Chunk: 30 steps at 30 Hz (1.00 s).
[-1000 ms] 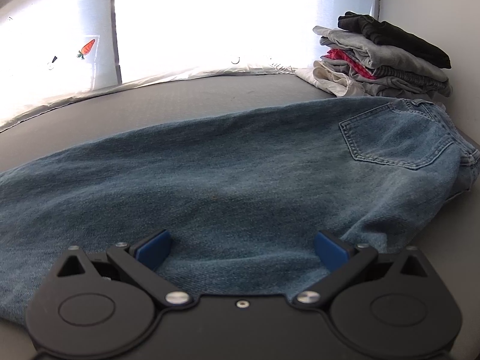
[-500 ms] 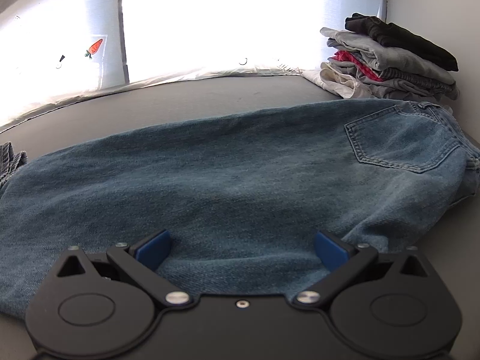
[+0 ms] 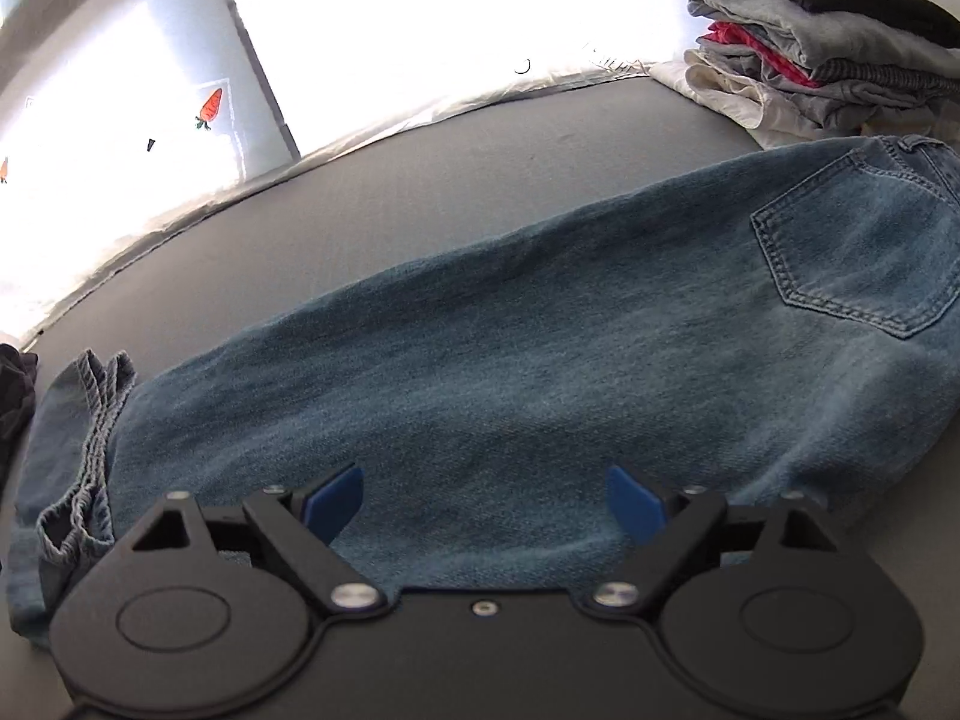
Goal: Fold clothes
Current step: 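Grasp the leg hems with the right gripper and lift them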
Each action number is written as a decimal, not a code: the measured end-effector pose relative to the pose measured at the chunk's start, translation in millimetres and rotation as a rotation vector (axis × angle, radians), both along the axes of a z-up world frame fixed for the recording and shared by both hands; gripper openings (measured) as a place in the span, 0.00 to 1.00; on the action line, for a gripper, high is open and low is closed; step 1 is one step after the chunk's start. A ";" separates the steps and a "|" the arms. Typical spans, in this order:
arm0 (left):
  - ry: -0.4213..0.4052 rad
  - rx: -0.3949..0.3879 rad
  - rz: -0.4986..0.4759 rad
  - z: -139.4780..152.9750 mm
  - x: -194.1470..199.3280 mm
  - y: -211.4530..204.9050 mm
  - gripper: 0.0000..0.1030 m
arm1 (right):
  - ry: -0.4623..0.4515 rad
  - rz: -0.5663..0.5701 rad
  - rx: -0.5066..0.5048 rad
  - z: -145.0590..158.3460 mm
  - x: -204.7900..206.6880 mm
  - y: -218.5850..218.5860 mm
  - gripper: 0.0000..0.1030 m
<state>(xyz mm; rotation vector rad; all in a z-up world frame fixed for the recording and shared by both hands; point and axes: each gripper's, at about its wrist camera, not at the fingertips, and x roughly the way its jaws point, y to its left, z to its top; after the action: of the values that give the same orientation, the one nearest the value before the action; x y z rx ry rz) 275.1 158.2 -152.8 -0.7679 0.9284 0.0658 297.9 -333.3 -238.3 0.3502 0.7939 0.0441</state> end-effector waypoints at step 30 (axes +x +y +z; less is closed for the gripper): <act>0.142 -0.258 0.124 -49.5 5.4 53.7 1.00 | 0.238 0.538 0.309 -35.4 110.8 216.2 0.14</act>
<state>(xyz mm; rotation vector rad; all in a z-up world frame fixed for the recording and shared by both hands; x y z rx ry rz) 280.5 211.9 -202.3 -1.0708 1.0360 0.1116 408.7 -117.1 -273.6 0.4295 1.1043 0.6443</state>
